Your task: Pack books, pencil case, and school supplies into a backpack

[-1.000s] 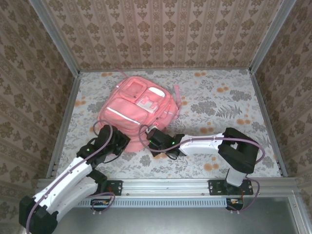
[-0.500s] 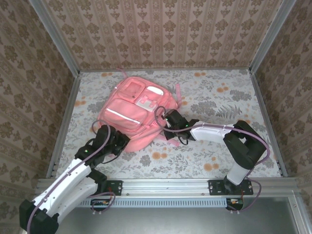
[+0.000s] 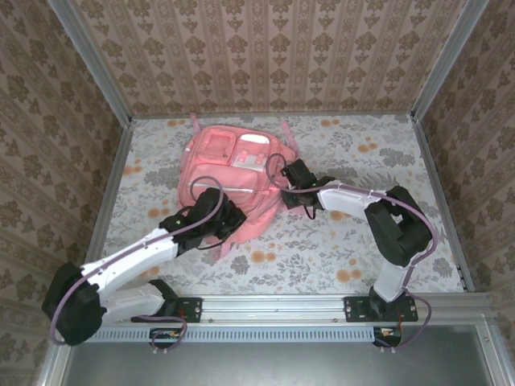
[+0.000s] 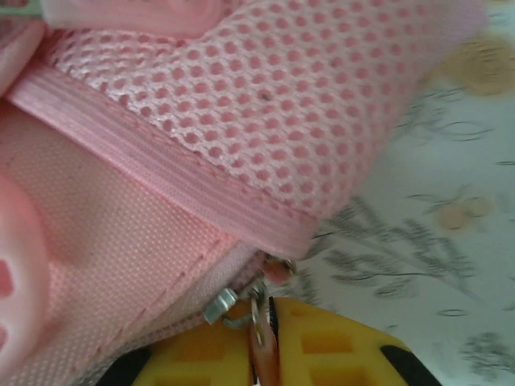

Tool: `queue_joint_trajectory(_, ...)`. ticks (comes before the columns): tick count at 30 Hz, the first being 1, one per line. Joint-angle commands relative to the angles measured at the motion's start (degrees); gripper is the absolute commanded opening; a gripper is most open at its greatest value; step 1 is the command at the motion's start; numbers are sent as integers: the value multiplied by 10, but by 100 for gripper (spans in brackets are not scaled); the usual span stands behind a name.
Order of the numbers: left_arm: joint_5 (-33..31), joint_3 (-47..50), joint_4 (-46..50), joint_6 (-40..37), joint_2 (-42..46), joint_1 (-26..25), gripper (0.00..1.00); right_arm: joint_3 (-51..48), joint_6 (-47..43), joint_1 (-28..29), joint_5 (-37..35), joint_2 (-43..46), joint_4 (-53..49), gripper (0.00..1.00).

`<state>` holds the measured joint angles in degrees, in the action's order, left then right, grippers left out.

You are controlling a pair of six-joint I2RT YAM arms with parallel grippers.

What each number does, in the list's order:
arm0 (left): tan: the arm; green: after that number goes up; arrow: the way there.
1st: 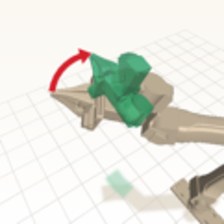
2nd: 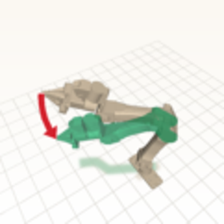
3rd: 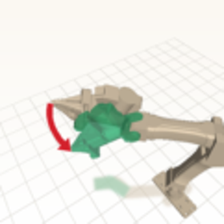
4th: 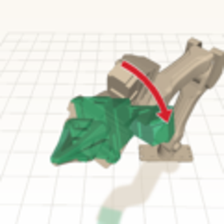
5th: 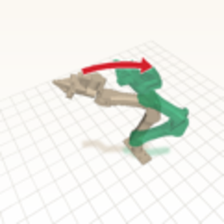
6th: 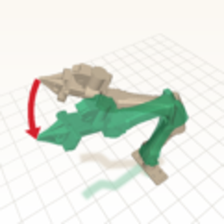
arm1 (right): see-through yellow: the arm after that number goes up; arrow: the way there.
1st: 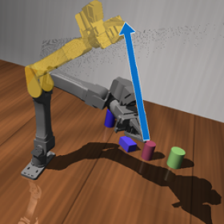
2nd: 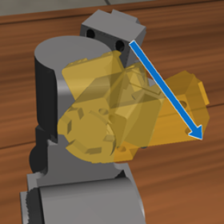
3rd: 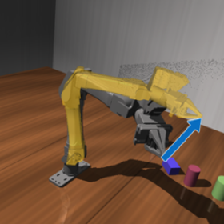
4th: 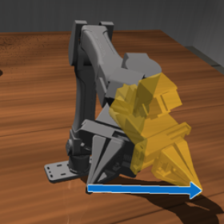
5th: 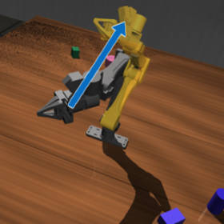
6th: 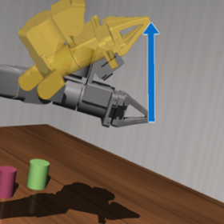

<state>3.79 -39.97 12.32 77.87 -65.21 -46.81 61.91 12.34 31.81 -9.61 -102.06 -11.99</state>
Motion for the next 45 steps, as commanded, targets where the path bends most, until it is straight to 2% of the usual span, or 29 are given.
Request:
queue_joint_trajectory(1,4,-66,-28,-40,-35,-21,29,18,-5,-11,-41,19,-25,40)
queue_joint_trajectory(2,7,-84,-9,-49,-45,-21,38,14,-4,-11,-41,28,-27,45)
queue_joint_trajectory(4,7,-116,38,-77,-58,-20,44,3,2,-12,-38,56,-34,55)
queue_joint_trajectory(6,9,-130,64,-98,-59,-12,52,-16,11,-12,-39,91,-37,58)
queue_joint_trajectory(7,12,-134,77,-106,-56,-4,59,-27,16,-11,-41,112,-41,61)
queue_joint_trajectory(9,23,-140,99,-131,-43,21,65,-45,26,-12,-55,153,-51,69)
queue_joint_trajectory(14,25,-182,221,-267,4,129,81,-103,41,-15,-107,295,-68,98)
queue_joint_trajectory(15,22,-196,247,-311,14,157,95,-116,42,-18,-115,324,-69,100)
queue_joint_trajectory(16,13,-208,275,-353,24,184,100,-129,43,-23,-124,351,-71,100)
queue_joint_trajectory(20,-47,-206,304,-497,58,287,100,-182,39,-51,-131,439,-57,100)
queue_joint_trajectory(22,-110,-163,259,-555,89,328,100,-221,28,-64,-147,475,-26,100)
queue_joint_trajectory(25,-152,-99,199,-617,115,388,100,-285,-3,-78,-162,518,44,100)
queue_joint_trajectory(30,-227,-24,98,-657,84,437,100,-364,-25,-103,-204,525,160,99)
queue_joint_trajectory(32,-206,22,21,-675,74,458,100,-369,-32,-118,-211,503,180,100)
queue_joint_trajectory(35,-205,54,-50,-660,42,476,100,-349,-64,-144,-192,452,190,100)
queue_joint_trajectory(39,-193,82,-160,-667,-4,479,100,-357,-85,-174,-184,376,279,100)
queue_joint_trajectory(45,-144,130,-366,-725,-74,478,100,-372,-100,-212,-148,263,448,100)
